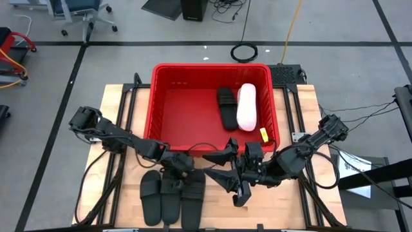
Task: Pick and place slides into bin
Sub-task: Stack the black slide on top of the black slide in the red bin
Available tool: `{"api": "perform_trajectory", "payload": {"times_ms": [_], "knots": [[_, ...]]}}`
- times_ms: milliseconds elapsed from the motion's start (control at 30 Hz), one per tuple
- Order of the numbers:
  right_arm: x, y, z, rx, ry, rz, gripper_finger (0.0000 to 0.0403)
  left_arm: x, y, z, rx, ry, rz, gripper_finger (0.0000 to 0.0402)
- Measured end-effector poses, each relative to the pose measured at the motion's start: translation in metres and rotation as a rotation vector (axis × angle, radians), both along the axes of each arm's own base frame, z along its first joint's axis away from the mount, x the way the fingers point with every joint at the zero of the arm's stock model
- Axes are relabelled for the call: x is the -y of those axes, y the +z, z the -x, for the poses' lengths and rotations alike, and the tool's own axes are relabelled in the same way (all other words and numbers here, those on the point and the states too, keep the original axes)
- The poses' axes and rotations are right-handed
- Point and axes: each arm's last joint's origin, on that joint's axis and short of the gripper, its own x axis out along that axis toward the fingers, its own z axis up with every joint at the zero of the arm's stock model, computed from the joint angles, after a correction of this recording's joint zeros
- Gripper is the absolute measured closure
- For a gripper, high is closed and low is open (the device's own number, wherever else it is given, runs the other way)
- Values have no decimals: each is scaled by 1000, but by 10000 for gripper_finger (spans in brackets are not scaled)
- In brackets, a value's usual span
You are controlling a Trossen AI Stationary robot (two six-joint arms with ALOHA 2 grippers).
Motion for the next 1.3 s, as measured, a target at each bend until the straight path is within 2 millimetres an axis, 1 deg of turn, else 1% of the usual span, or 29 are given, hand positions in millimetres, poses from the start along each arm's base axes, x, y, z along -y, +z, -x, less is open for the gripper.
{"api": "perform_trajectory", "payload": {"times_ms": [67, 200, 333, 433, 600, 667, 700, 767, 900, 933, 967, 1133, 1300], "knots": [[0, 0, 0, 0, 1, -1, 195, 3, -8, -3, -21, -28, 27, 177], [0, 0, 0, 0, 2, -5, 195, 10, -30, -7, -86, -35, 46, 177], [0, 0, 0, -2, 2, -5, 195, 19, -41, -11, -118, -65, 137, 177], [0, -1, 0, -7, 2, -1, 195, 26, -38, -12, -94, -96, 182, 177], [0, -1, -1, -13, 0, 2, 195, 27, -33, -13, -76, -91, 209, 180], [0, -2, -1, -21, -2, 6, 195, 27, -31, -14, -57, -102, 222, 197], [0, -2, -1, -25, -2, 8, 195, 27, -30, -14, -52, -105, 227, 213], [0, -3, -1, -30, -2, 12, 195, 26, -30, -15, -43, -103, 233, 253], [0, -3, -1, -32, -4, 13, 195, 26, -28, -17, -26, -94, 244, 354], [0, -3, -1, -32, -4, 13, 195, 26, -28, -17, -24, -96, 248, 376], [0, -4, -2, -34, -4, 14, 195, 26, -28, -17, -26, -95, 251, 387], [0, -13, -5, -51, -1, -8, 195, 23, -15, -16, 10, -100, 278, 393], [0, -22, -7, -75, -13, -21, 195, 21, 12, -11, 96, -125, 322, 397]]}}
